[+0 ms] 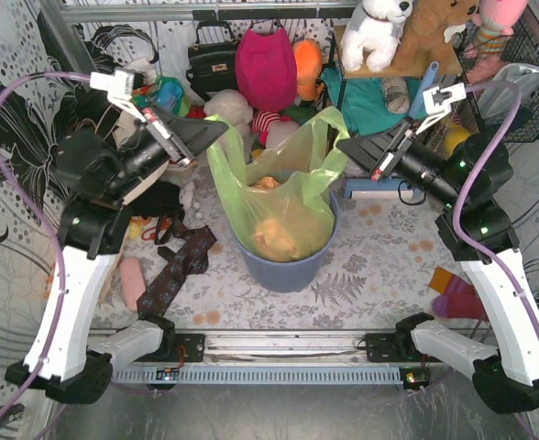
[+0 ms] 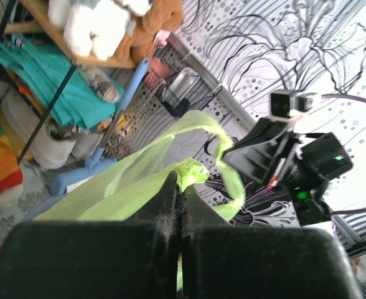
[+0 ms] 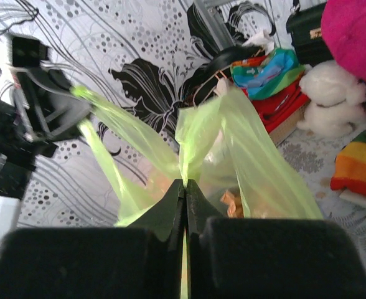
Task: Tie the trash bag
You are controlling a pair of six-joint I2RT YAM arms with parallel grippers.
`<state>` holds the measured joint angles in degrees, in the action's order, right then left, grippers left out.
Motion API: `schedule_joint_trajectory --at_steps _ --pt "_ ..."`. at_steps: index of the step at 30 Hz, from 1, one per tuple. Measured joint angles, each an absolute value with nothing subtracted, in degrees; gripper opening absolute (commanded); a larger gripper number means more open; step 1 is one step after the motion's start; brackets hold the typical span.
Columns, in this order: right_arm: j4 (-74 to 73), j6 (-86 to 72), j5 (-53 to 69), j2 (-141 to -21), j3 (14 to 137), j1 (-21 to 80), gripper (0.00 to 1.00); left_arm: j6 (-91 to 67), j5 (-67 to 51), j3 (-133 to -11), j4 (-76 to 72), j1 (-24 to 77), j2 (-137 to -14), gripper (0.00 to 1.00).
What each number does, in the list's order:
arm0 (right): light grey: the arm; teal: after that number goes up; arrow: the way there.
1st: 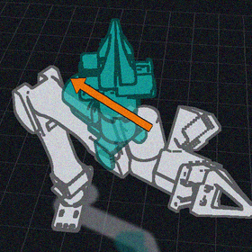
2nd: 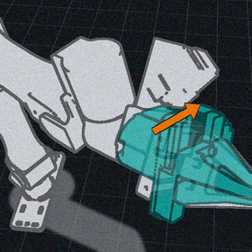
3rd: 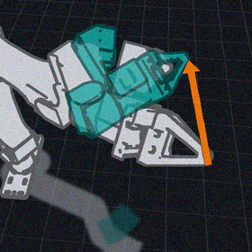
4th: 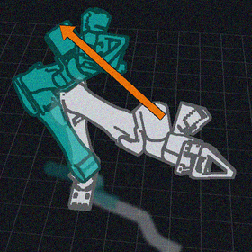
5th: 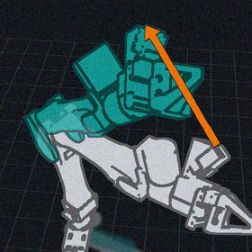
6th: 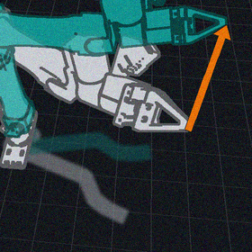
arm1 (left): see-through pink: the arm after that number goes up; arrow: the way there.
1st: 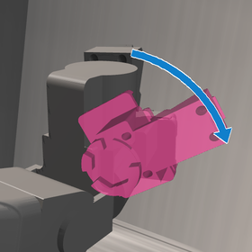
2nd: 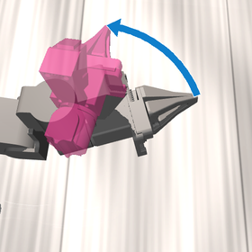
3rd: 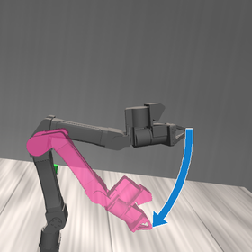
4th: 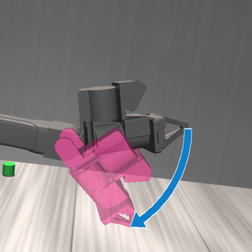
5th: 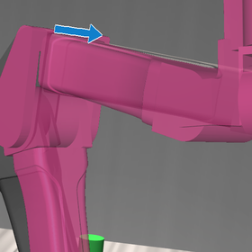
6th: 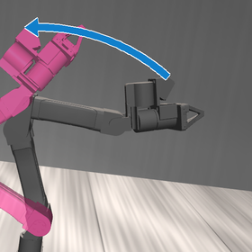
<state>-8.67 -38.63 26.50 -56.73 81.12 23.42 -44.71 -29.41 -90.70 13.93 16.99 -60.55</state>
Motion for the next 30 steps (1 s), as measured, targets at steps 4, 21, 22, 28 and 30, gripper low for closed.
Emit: schedule_joint_trajectory --at_steps 4,21,22,28,30 --pt "-8.82 -37.91 25.04 -59.72 85.8 23.42 0.0 -46.52 -29.8 -84.73 9.43 19.14 -62.76 0.0" --pt "-8.49 -36.23 25.17 -67.18 101.21 23.42 0.0 -40.29 -21.26 -100.57 13.61 29.85 -65.32 0.0" --pt "-7.84 -36.47 25.69 -66.98 100.84 23.42 0.0 -40.29 -20.78 -99.96 13.54 29.85 -64.23 0.0" --pt "-5.28 -37.56 26.79 -61.45 89.56 23.42 0.0 -40.82 -17.61 -90.39 12.4 29.87 -59.0 0.0" --pt "-5.3 -38.17 26.76 -59.86 85.41 23.42 0.0 -41.15 -16.29 -86.8 12.75 29.87 -58.06 0.0"
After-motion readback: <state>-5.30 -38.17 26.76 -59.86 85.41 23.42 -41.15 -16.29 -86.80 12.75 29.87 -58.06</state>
